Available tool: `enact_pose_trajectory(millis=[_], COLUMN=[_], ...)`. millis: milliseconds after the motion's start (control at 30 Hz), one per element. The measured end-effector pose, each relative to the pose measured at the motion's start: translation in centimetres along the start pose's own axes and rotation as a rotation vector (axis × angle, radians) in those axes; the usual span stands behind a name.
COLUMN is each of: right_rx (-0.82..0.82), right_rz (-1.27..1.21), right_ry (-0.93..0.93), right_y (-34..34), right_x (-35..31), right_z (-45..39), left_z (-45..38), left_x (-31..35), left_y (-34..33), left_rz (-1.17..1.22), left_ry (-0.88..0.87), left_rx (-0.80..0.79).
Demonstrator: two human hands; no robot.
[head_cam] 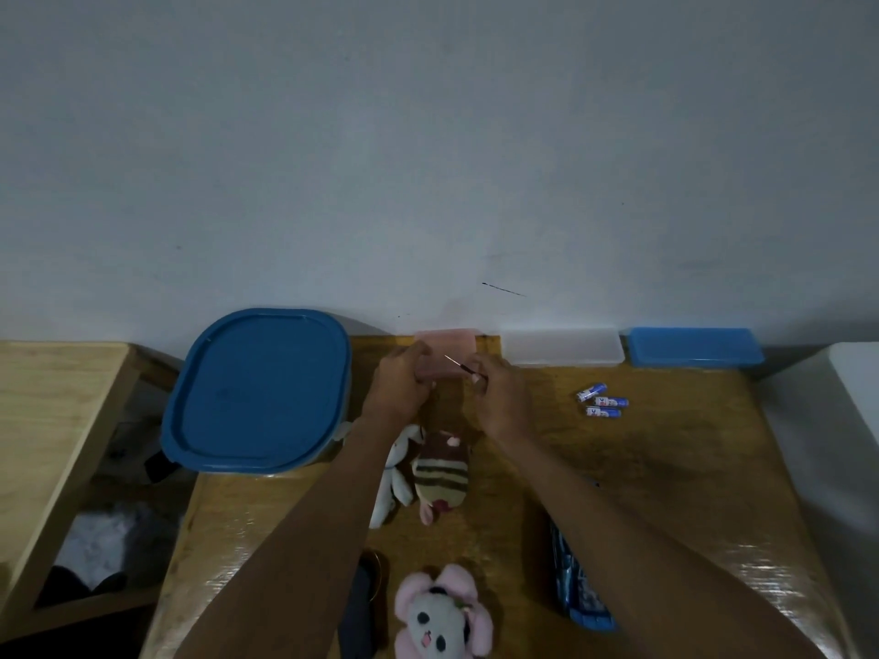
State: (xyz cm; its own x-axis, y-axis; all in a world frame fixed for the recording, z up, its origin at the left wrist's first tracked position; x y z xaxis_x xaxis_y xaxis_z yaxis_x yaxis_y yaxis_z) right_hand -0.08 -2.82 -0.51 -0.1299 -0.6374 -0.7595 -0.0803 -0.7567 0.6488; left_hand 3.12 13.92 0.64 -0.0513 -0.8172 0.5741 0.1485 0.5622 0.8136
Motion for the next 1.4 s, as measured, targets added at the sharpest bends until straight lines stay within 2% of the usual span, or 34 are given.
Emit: enact_pose_trajectory(millis=[200,533,700,767,967,1033,1167,1400], right_rx=[0.047,0.22,0.343,0.387,0.405,0.387,0.358,0.326], right_rz=[0.042,-0.087,-0.094,-0.085,-0.162,-0.168,-0.159,-0.166], right_ry=[-0.018,-0.12,-0.241,-0.267,-0.328,-0.335,-0.351,-0.388], right_y=[2.5,9.8,14.0,15.2,17.9,18.3,18.5,18.7], right_x=[-1.8,-3.0,-0.4,1.1,4.7,5.5,7.1,8.2], right_z=[0.6,7.1,11.9,13.9,18.0,18.6,19.0,18.3], left_z=[1.0,8.0,12.9,14.9,18.1,18.8,19.6,20.1], left_x=[2.3,9.6,13.4,14.4,16.0,16.5,17.1,18.8], left_y=[1.4,1.1,-1.9,-3.8,-9.9,-11.3,-13.5,-14.5], left_rz=[-0.062,-0.015,-0.095,-0.098,-0.125,-0.116,-0.25,-0.359], left_ry=[-0.016,-0.108,-0.274,-0.289,-0.16,-0.136,-0.087,0.049], left_rx=[0.059,0.01,-0.119,-0.186,-0.365,-0.351,-0.358,-0.382])
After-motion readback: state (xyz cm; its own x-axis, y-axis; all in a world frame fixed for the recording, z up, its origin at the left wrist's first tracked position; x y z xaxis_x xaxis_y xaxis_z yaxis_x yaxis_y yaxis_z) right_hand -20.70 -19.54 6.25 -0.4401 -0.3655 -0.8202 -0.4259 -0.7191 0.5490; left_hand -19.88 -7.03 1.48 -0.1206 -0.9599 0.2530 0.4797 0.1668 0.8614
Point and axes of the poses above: each hand's wrist, its own z-axis away from the middle knuckle, its own y-axis out of the back of the hand, x = y × z, the point moved 2 cm from there along -z, towards the middle knuckle, and after that the axes turned 3 degrees about -z, right-handed, at the moved point
